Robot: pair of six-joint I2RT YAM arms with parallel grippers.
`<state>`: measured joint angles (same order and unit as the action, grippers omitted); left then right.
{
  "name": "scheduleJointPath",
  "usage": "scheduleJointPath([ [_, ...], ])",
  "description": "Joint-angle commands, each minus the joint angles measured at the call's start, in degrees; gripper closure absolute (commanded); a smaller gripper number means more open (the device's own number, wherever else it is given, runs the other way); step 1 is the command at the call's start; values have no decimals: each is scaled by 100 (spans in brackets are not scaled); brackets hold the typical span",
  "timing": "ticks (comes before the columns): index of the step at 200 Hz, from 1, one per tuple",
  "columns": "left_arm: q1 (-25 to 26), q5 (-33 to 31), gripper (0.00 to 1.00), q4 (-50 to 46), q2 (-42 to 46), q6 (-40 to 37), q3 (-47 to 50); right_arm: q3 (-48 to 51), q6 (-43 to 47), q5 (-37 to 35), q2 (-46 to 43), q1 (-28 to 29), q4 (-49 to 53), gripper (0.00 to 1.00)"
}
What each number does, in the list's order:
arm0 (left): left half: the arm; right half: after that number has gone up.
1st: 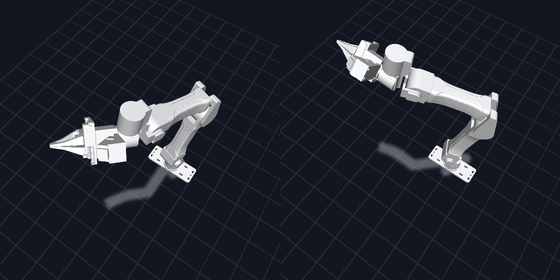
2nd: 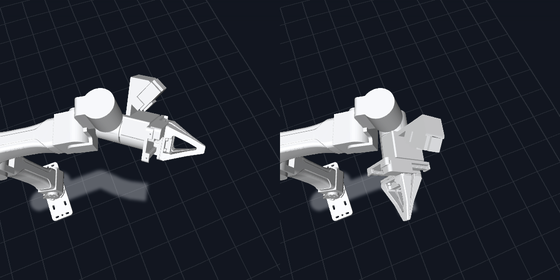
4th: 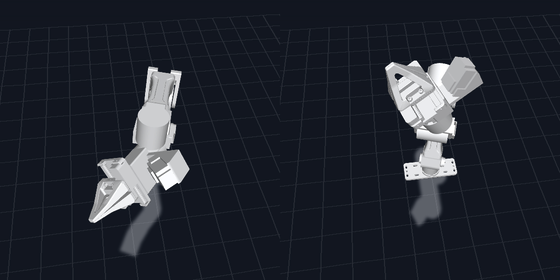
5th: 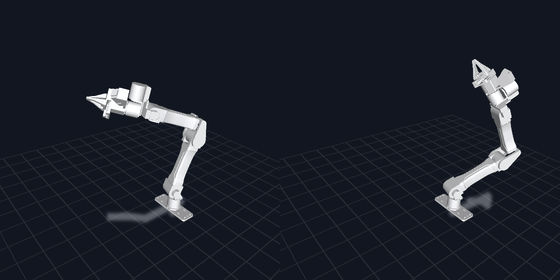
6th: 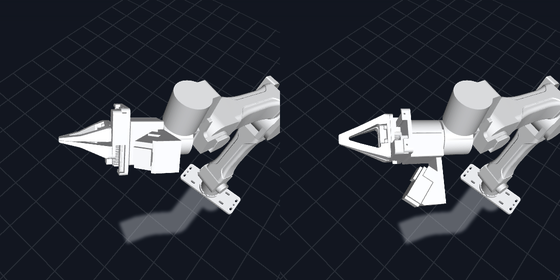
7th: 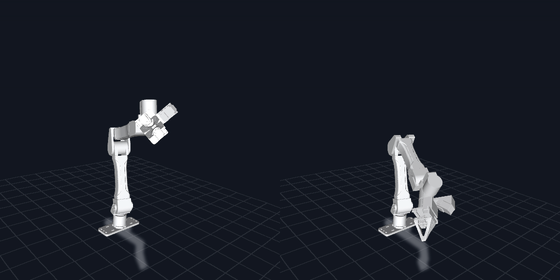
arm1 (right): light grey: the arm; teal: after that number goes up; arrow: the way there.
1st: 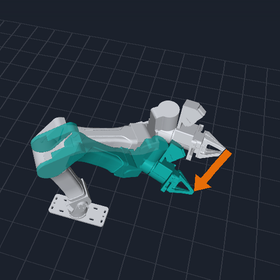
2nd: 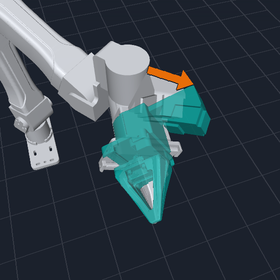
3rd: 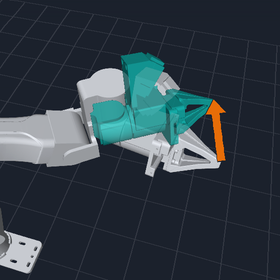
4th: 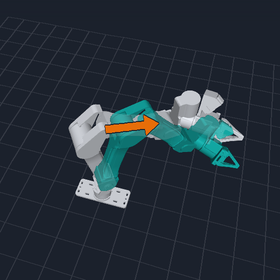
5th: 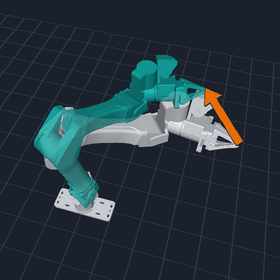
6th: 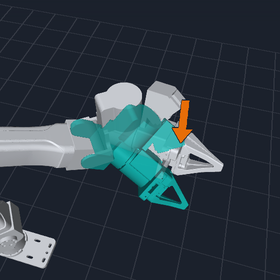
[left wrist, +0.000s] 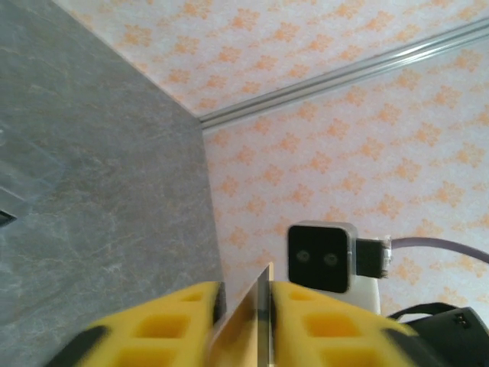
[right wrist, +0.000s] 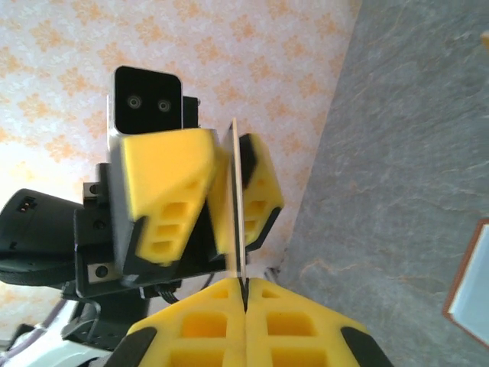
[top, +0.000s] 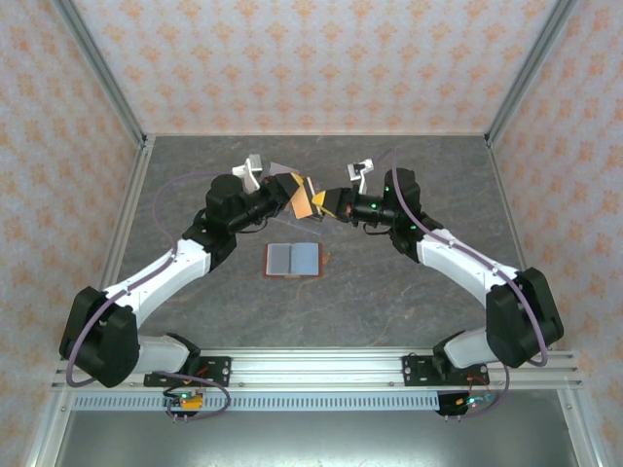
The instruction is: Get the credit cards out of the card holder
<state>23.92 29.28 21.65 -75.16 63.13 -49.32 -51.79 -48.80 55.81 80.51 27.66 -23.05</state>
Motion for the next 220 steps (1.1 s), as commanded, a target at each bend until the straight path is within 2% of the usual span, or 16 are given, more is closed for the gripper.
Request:
scheduleJointPath([
  [1, -248, -224, 55, -526, 140, -47, 54, -309, 866, -491, -136, 9, 793, 100],
  [19, -431, -266, 35, -1104, 212, -228, 89, -604, 1550, -830, 23, 14, 1525, 100],
  [35, -623, -356, 23, -1720, 280, -465, 102, -928, 2257, -1213, 210, 33, 2246, 100],
  [52, -754, -584, 16, -2363, 357, -784, 92, -1361, 3077, -1667, 474, 94, 3024, 100],
  [86, -857, -1684, 4, -3949, 467, -1530, -143, -2336, 4505, -2303, 1070, 247, 4045, 100],
  [117, -992, -2312, 0, -4760, 468, -1895, -320, -3222, 5386, -2340, 1846, 390, 4332, 100],
  [163, -1072, -2980, 0, -5608, 522, -2372, -427, -4780, 6975, -2710, 3106, 839, 5010, 100],
  [193, -1212, -3008, 0, -5863, 449, -2511, -456, -5715, 7618, -2444, 3903, 912, 5281, 100],
  [220, -1245, -2933, 0, -5921, 407, -2543, -474, -6396, 8087, -2734, 4380, 943, 5652, 100],
])
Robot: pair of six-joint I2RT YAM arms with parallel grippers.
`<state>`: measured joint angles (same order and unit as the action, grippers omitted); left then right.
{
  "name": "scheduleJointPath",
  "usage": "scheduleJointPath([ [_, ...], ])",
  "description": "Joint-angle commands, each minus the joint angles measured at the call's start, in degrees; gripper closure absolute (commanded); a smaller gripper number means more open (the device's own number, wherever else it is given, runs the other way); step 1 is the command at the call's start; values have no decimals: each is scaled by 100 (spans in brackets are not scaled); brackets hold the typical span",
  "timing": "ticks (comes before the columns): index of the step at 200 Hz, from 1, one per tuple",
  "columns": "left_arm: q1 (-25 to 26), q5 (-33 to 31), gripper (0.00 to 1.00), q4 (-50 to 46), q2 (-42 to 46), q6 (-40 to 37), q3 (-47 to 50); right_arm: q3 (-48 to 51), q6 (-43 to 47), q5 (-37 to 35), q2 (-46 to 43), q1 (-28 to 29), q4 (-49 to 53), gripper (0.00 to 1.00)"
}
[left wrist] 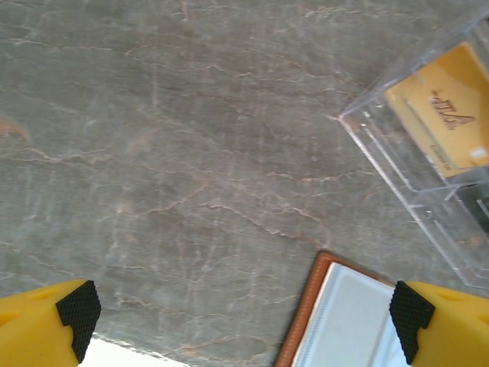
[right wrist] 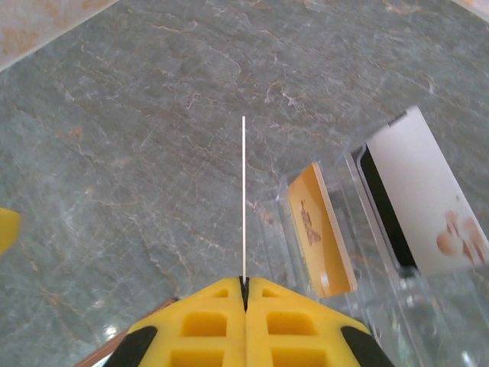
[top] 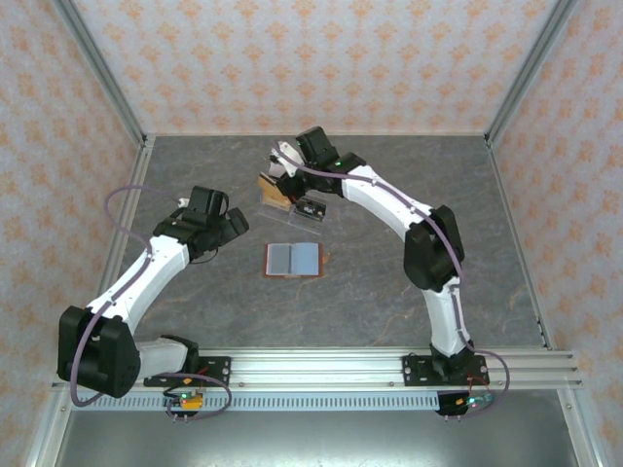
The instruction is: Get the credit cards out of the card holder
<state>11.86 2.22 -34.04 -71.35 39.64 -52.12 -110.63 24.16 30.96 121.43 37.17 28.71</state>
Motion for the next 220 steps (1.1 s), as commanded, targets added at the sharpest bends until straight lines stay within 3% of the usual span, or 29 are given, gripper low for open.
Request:
scheduleJointPath([
  [1, -37, -224, 0, -350, 26, -194, -194, -525, 804, -262, 291, -8, 477, 100],
  [82, -39, -14, 0, -349, -119, -96, -231, -1319, 1540, -580, 969, -16, 1020, 100],
  [147, -41, 221, 0, -222, -190, -64, -198, -1413, 1588, -905, 1211, -15, 1000, 100],
  [220, -41, 386, 0, -128, -206, -44, -144, -1653, 1574, -779, 1488, -22, 1099, 99],
])
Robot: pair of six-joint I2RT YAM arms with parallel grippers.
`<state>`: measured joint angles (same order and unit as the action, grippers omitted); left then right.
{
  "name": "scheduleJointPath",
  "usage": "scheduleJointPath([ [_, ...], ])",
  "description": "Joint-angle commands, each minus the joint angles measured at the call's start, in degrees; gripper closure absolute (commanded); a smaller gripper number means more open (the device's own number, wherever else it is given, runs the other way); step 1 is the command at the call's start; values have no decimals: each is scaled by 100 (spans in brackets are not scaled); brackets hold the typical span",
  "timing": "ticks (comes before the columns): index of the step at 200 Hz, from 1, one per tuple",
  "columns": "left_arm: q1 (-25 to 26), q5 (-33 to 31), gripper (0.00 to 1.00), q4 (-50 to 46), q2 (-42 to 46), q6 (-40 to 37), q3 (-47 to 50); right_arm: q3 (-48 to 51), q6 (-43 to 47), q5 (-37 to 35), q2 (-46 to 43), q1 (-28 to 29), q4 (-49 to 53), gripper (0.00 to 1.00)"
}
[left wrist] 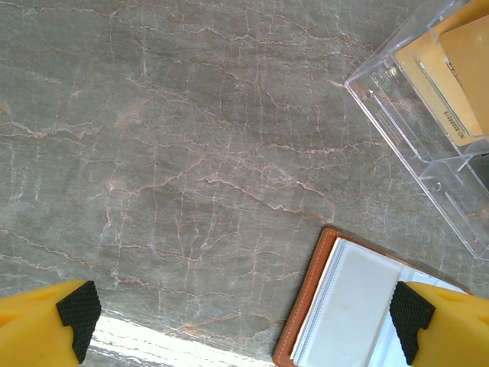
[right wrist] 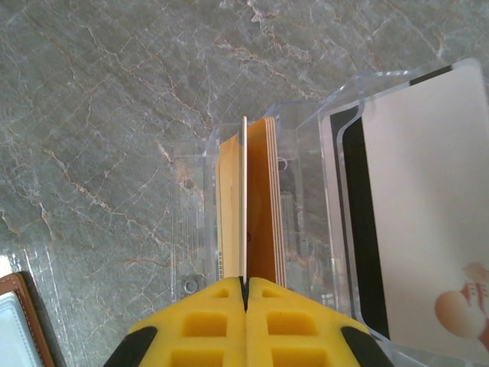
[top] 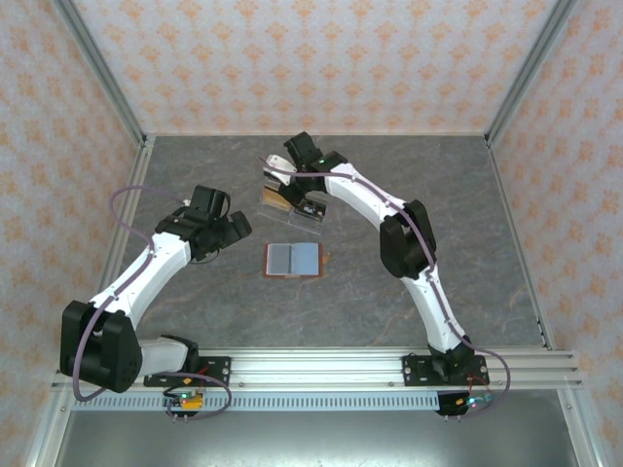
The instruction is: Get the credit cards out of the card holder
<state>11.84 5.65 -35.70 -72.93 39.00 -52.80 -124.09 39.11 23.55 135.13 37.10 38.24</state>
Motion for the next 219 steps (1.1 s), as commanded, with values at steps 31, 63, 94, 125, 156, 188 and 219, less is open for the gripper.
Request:
scheduleJointPath([
  [31, -41, 85, 0, 42, -72, 20, -65, -486, 6, -50, 215, -25, 160, 91],
  [63, -32, 99, 0, 50, -72, 17, -60, -626, -201, 35, 166, -25, 237, 78],
  [94, -36, 103, 0, 46, -72, 11, -65, -649, -410, -51, 29, -22, 226, 74],
  [125, -39, 103, 0, 46, -43, 3, -40, -423, -966, -91, -365, -24, 255, 64],
  [156, -38, 77, 0, 77, -19, 11, 9, 755, -2148, -201, -1242, -18, -390, 54],
  [188, -32, 114, 0, 224, -18, 13, 125, 2647, -3850, -603, -2434, -9, -1496, 44],
  [219, -37, 247, 0, 310, -85, -86, 179, 3806, -5192, -772, -3151, 82, -1629, 44],
])
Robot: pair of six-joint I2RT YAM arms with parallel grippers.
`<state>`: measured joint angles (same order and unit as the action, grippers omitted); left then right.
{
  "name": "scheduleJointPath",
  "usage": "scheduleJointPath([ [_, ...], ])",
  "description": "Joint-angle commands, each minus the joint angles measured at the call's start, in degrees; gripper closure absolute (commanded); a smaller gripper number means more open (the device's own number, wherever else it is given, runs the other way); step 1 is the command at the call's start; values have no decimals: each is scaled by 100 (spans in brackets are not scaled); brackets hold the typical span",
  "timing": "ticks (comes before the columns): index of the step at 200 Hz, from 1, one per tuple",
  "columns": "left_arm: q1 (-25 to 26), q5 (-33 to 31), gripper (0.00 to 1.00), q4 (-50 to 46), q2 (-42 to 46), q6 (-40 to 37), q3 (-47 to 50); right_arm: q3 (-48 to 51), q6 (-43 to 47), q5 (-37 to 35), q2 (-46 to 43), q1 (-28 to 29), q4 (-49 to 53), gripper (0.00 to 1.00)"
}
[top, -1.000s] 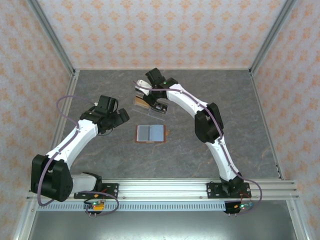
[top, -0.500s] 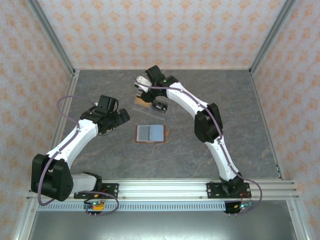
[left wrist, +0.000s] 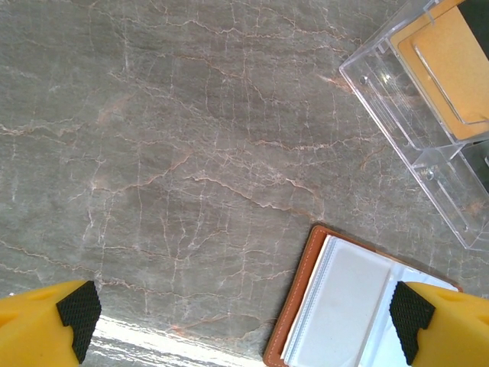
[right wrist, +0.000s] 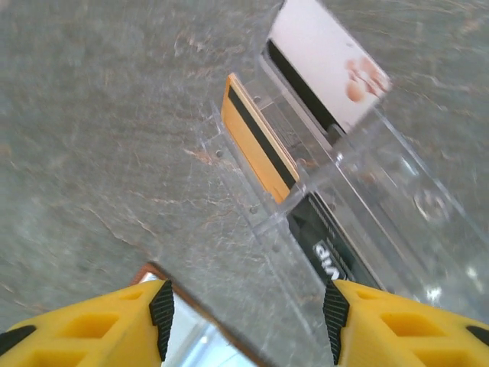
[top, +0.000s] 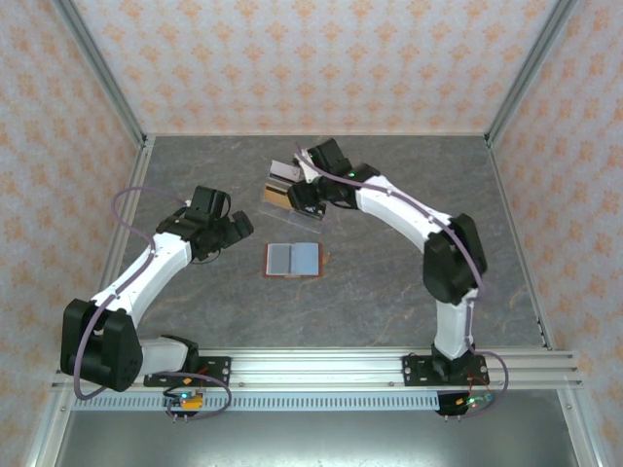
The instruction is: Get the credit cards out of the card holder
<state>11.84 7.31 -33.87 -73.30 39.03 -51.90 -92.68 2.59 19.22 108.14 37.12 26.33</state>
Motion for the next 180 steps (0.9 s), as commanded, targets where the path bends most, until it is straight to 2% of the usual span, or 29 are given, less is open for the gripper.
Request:
scheduleJointPath([
  [1, -39, 79, 0, 122, -46, -97, 91, 704, -1589, -348, -474, 87, -441, 44],
  [27, -33, 40, 0, 150, -17, -110, 134, 1337, -2659, 89, -645, 215, -458, 47],
  [59, -35, -75, 0, 187, -17, -149, 166, 1384, -3173, -234, -402, 779, -277, 46],
  [117, -27, 106, 0, 250, 161, -255, 318, 609, -3270, -899, 622, 1291, 469, 50],
  [142, -31, 143, 0, 249, 250, -259, 379, 223, -3137, -1004, 973, 1306, 1000, 52],
  [180, -23, 471, 1, 434, 191, -293, 463, 131, -3039, -1168, 1110, 1306, 1195, 54],
])
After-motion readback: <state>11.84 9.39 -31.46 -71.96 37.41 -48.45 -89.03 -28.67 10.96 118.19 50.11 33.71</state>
